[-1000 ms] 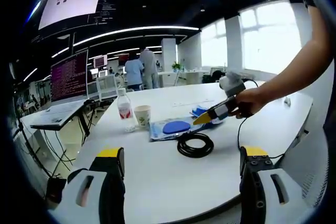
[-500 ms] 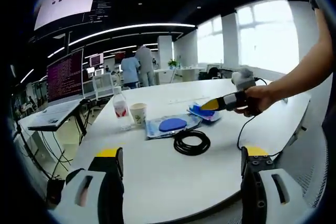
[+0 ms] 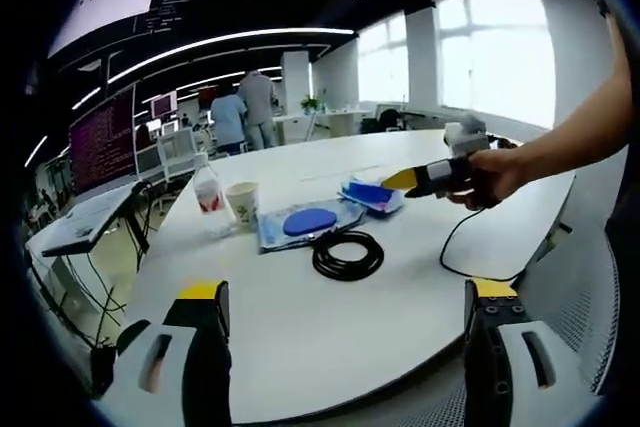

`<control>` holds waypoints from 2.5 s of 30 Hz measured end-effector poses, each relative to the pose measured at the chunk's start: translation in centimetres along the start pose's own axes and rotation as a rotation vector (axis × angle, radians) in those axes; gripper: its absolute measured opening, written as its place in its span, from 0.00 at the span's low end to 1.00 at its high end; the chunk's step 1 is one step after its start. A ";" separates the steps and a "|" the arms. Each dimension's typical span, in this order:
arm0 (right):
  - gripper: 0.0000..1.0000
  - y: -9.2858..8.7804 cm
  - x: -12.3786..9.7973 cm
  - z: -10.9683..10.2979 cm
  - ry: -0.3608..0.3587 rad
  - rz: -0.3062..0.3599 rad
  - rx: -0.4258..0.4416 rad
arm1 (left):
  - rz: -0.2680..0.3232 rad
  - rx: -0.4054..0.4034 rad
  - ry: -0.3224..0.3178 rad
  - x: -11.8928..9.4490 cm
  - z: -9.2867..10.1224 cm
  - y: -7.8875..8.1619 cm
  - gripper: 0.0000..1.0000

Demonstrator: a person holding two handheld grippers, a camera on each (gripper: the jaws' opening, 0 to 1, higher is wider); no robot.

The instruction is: Arrange the tabletop items into an orderly group along one side of the table until the central work area is clear of visible clutter.

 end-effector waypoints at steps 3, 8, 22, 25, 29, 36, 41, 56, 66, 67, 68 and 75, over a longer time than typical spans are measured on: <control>0.96 0.0 -0.4 0.1 -0.007 0.009 0.011 | -0.009 0.001 -0.017 0.1 0.2 0.1 1.00; 0.97 0.2 -1.0 0.5 -0.022 0.031 0.036 | -0.023 -0.002 -0.037 0.1 0.2 0.1 1.00; 0.98 -0.9 -2.4 1.7 -0.078 0.069 0.094 | -0.014 0.003 -0.116 3.5 0.4 1.5 1.00; 0.98 -0.7 -2.9 2.5 -0.093 0.076 0.104 | 0.021 -0.049 -0.107 5.0 -0.2 2.3 1.00; 0.97 -0.3 -2.9 3.1 -0.114 0.088 0.121 | 0.009 -0.036 -0.148 7.9 -0.7 3.6 1.00; 0.96 -0.4 -2.3 3.4 -0.145 0.088 0.126 | -0.012 -0.022 -0.213 12.4 -1.7 5.4 1.00; 0.95 -0.5 -1.9 3.9 -0.167 0.094 0.157 | -0.009 -0.001 -0.245 15.4 -2.5 6.6 1.00; 0.92 -0.3 -1.3 5.3 -0.225 0.094 0.202 | -0.074 0.038 -0.323 23.9 -3.6 8.5 1.00; 0.89 0.0 -1.0 5.6 -0.236 0.084 0.196 | -0.098 0.052 -0.381 27.9 -2.8 9.2 1.00; 0.89 0.1 -1.0 5.6 -0.237 0.092 0.198 | -0.098 0.052 -0.384 28.1 -2.7 9.3 1.00; 0.89 0.1 -1.0 5.7 -0.238 0.096 0.201 | -0.102 0.054 -0.387 28.6 -2.7 9.4 1.00; 0.87 -0.3 -0.6 5.7 -0.244 0.097 0.222 | -0.117 0.080 -0.397 30.4 -2.8 9.7 1.00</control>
Point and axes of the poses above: the point that each gripper's makers call its tool centre point, and the gripper's own axes: x roughly forward along the fingers, z roughly to its right, y roughly out of its top, the point moved 9 cm from there along -x, roughly backward along the fingers, and after that the axes turned 3 degrees about x, right-handed, at the moved point
